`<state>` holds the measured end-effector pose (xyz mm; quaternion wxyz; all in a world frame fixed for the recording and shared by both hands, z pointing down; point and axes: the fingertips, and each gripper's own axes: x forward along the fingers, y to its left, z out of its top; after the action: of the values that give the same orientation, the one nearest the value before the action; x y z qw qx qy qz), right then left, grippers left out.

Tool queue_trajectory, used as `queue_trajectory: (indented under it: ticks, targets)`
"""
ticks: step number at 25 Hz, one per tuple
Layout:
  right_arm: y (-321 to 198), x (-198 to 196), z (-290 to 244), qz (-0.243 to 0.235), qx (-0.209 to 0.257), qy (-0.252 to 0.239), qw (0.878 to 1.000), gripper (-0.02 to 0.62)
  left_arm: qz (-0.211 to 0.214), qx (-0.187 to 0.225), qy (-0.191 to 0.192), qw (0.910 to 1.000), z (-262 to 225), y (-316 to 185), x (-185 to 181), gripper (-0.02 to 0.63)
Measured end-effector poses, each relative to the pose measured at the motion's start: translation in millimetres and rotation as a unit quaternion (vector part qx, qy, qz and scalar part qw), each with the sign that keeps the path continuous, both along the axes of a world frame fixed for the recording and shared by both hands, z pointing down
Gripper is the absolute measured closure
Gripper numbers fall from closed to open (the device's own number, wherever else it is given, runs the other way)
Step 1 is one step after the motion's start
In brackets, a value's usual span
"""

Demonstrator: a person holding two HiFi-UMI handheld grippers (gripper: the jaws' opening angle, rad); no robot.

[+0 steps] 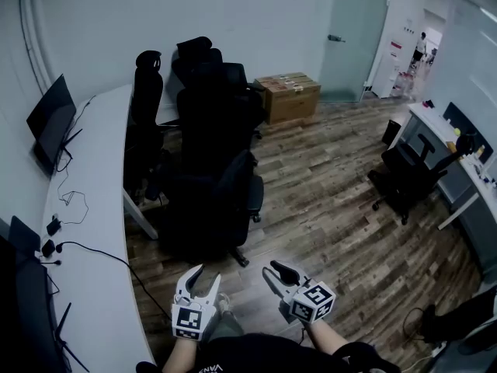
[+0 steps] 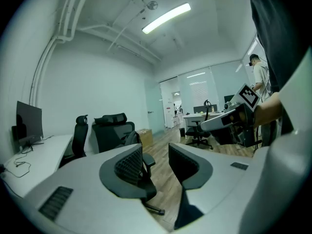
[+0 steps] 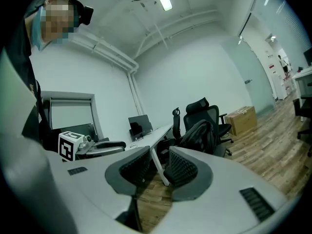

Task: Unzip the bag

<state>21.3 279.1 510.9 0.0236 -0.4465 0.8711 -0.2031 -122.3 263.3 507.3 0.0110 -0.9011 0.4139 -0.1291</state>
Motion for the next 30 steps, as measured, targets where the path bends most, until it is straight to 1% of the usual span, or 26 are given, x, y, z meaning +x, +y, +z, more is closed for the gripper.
queue_trajectory:
  ticks: [2, 6, 8, 13, 17, 23, 26, 30]
  targets:
    - [-22, -2, 0, 0.001, -0.003, -0.005, 1.000, 0.465, 0.005, -0.006, -0.002, 1.0000, 3, -23, -1, 0.431]
    - [-69, -20, 4, -0.001, -0.006, -0.008, 1.000, 0.448, 0.015, -0.017, -0.006, 0.9997, 12, -71, -13, 0.391]
    - [-94, -29, 9, -0.001, -0.007, -0.006, 1.000, 0.440, 0.022, -0.022, -0.007, 0.9995, 18, -94, -21, 0.383]
    - [-150, -50, 19, -0.003, -0.016, -0.009, 1.000, 0.437, 0.033, -0.034, -0.018, 0.9987, 32, -149, -42, 0.382]
    - [-189, -67, 29, 0.000, -0.023, -0.009, 1.000, 0.437, 0.042, -0.041, -0.027, 0.9979, 44, -192, -58, 0.368]
    - [-229, -79, 48, 0.007, -0.038, -0.010, 0.999, 0.437, 0.072, -0.041, -0.051, 0.9953, 58, -236, -67, 0.360]
    - [-246, -85, 61, -0.004, -0.044, -0.010, 0.999, 0.437, 0.079, -0.041, -0.060, 0.9942, 68, -256, -71, 0.359]
    - [-270, -87, 82, -0.032, -0.055, -0.001, 0.998, 0.437, 0.079, -0.027, -0.071, 0.9940, 76, -281, -69, 0.359]
